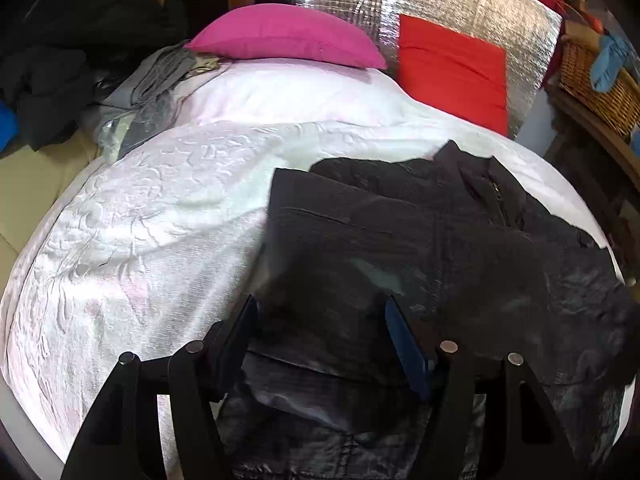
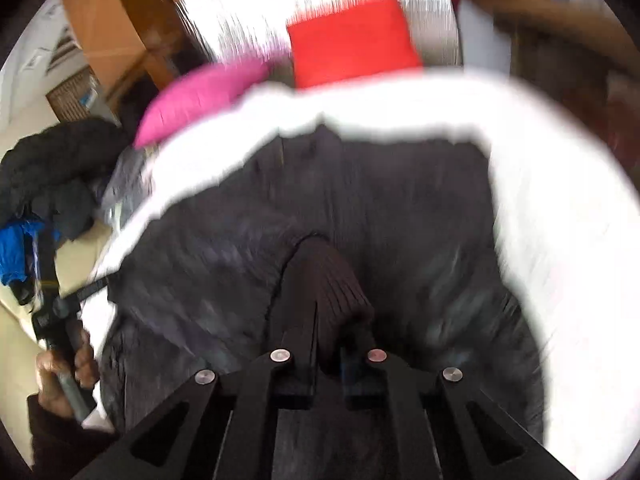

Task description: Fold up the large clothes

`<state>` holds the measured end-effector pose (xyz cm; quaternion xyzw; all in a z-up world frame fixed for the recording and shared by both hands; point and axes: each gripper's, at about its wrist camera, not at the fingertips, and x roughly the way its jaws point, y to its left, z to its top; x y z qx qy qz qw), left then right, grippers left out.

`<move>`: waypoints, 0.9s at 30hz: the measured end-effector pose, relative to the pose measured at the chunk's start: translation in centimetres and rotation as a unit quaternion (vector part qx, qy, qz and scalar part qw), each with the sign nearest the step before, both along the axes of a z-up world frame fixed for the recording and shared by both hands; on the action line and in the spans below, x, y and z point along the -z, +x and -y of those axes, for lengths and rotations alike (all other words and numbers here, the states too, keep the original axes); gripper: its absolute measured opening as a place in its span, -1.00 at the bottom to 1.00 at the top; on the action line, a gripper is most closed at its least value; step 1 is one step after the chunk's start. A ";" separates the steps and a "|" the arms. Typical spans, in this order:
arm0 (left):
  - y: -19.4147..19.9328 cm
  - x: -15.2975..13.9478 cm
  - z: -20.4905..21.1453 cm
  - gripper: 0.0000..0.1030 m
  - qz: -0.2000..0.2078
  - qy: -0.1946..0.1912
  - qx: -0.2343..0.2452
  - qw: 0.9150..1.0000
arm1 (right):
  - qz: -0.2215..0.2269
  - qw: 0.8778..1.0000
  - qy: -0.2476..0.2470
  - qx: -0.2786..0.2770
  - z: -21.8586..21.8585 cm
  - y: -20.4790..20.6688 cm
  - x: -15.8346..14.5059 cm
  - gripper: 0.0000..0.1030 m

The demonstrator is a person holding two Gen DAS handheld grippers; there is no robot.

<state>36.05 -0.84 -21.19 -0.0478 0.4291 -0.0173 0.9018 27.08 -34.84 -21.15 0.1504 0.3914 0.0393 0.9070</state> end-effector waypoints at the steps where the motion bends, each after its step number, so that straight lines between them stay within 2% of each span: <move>1: 0.1 0.0 -0.1 0.32 0.002 -0.006 -0.003 1.000 | 0.023 1.000 -0.013 0.014 0.1 0.0 -1.0 -0.83; 3: 0.3 0.0 -0.1 0.32 0.001 -0.016 0.000 1.000 | 0.052 0.998 -0.016 0.038 1.1 0.8 -2.2 -0.83; 5: 0.5 0.2 0.5 0.32 -0.001 -0.016 0.008 1.000 | 0.049 0.997 -0.019 0.058 1.8 2.8 -2.1 -0.83; 7: 0.7 0.5 1.4 0.32 -0.002 -0.003 0.021 1.000 | 0.031 0.996 -0.029 0.080 2.8 5.2 -0.8 -0.83; 9: 0.9 0.8 2.3 0.32 -0.007 0.011 0.033 0.999 | -0.005 0.995 -0.019 0.094 4.4 7.2 1.3 -0.83; 12: 1.4 1.2 2.9 0.34 -0.012 0.030 0.037 0.999 | -0.063 0.993 0.050 0.089 6.8 9.7 5.2 -0.78; 16: 1.8 1.4 2.2 0.37 -0.022 0.019 0.027 0.999 | -0.073 0.982 0.146 0.093 8.7 9.4 5.2 -0.71; 17: 1.9 1.4 2.1 0.37 -0.023 0.016 0.024 0.999 | -0.065 0.980 0.162 0.094 8.9 9.0 4.8 -0.52; 19: 1.8 1.4 2.0 0.37 -0.022 0.019 0.023 0.999 | -0.048 0.978 0.182 0.092 9.0 8.1 4.5 0.33; 20: 1.8 1.4 2.0 0.37 -0.021 0.022 0.022 0.999 | -0.043 0.977 0.189 0.088 8.9 7.9 4.6 0.84; 22: 1.7 1.6 2.1 0.37 -0.020 0.027 0.019 0.999 | -0.039 0.979 0.180 0.088 8.6 7.7 4.8 0.81; 23: 1.7 1.6 2.0 0.37 -0.020 0.032 0.016 0.999 | -0.048 0.980 0.173 0.084 8.3 7.7 5.1 0.71; 25: 1.6 1.5 1.7 0.37 -0.014 0.045 0.003 0.999 | -0.061 0.983 0.155 0.079 7.8 8.1 5.5 0.18; 26: 1.5 1.5 1.6 0.37 -0.010 0.046 -0.001 0.999 | -0.068 0.985 0.135 0.079 7.5 8.1 5.6 -0.41; 27: 1.5 1.4 1.4 0.37 -0.007 0.045 -0.004 0.999 | -0.075 0.988 0.107 0.077 7.0 8.1 5.6 -0.52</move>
